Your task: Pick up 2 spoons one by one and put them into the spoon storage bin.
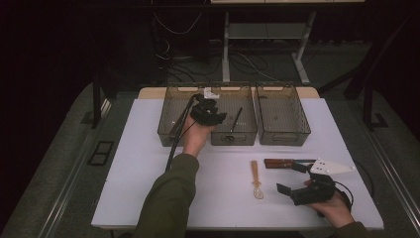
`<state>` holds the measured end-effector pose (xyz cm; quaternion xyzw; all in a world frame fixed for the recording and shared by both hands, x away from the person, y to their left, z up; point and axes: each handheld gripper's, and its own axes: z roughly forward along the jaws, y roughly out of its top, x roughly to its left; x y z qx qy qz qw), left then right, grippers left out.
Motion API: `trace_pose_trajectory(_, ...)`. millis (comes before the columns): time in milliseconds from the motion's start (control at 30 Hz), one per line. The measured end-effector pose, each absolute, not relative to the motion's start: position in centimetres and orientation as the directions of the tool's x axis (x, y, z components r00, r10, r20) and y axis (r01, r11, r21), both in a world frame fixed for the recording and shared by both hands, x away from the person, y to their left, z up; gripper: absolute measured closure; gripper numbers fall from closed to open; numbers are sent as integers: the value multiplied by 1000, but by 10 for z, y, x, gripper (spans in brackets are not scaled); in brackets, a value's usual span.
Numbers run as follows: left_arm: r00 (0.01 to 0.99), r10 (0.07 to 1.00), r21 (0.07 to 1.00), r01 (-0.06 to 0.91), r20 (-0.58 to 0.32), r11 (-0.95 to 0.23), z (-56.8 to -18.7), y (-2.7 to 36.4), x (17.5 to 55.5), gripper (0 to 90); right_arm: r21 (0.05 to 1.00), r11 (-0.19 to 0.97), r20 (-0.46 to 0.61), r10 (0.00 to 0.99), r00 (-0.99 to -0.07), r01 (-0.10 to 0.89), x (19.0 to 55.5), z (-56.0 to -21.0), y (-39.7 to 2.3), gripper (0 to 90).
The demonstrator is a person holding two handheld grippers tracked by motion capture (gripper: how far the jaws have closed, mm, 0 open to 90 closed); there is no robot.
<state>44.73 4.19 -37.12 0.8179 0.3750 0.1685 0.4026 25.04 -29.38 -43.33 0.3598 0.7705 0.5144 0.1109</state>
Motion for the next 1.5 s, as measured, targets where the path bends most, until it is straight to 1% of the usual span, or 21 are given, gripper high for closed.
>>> trace_pose_trajectory(167,705,708,803,447,-45,-393,-369,47,442,439,869,216,201,669,-716,445,250,-434,-293,7)
trace_pose_trajectory(267,725,687,814,425,-45,-395,-367,51,437,398,869,214,202,670,-714,447,250,-434,-293,8)
trace_pose_trajectory(333,730,679,828,423,-70,-369,-366,53,432,379,869,214,202,670,-714,446,250,-434,-293,8)
trace_pose_trajectory(367,746,663,822,412,-58,-392,-365,56,430,355,869,214,202,670,-715,446,250,-434,-293,8)
trace_pose_trajectory(500,764,642,836,394,-66,-382,-362,61,417,286,868,215,202,670,-714,447,251,-434,-293,8)
trace_pose_trajectory(700,796,603,844,362,-58,-396,-364,75,396,210,868,213,204,670,-714,448,250,-434,-293,7)
trace_pose_trajectory(767,798,599,850,361,-69,-384,-366,79,389,196,868,211,205,672,-712,449,251,-434,-293,7)
trace_pose_trajectory(867,814,578,844,345,-52,-410,-369,86,378,166,868,215,201,672,-713,448,251,-434,-292,8)
trace_pose_trajectory(900,815,576,848,346,-60,-400,-370,89,373,159,867,217,200,672,-713,448,251,-435,-292,7)
trace_pose_trajectory(1033,825,563,851,328,-47,-409,-375,99,357,138,866,219,201,672,-712,450,251,-435,-292,8)
trace_pose_trajectory(1067,826,563,851,321,-35,-416,-377,103,353,137,865,218,202,673,-712,452,251,-435,-292,8)
trace_pose_trajectory(1200,815,579,862,317,-35,-395,-385,115,340,133,866,216,203,674,-710,451,251,-435,-292,8)
trace_pose_trajectory(1367,815,578,861,322,-41,-393,-394,127,324,110,864,217,203,675,-709,454,251,-435,-292,8)
trace_pose_trajectory(1500,818,573,862,322,-46,-392,-400,136,312,74,865,215,204,675,-709,454,251,-435,-292,8)
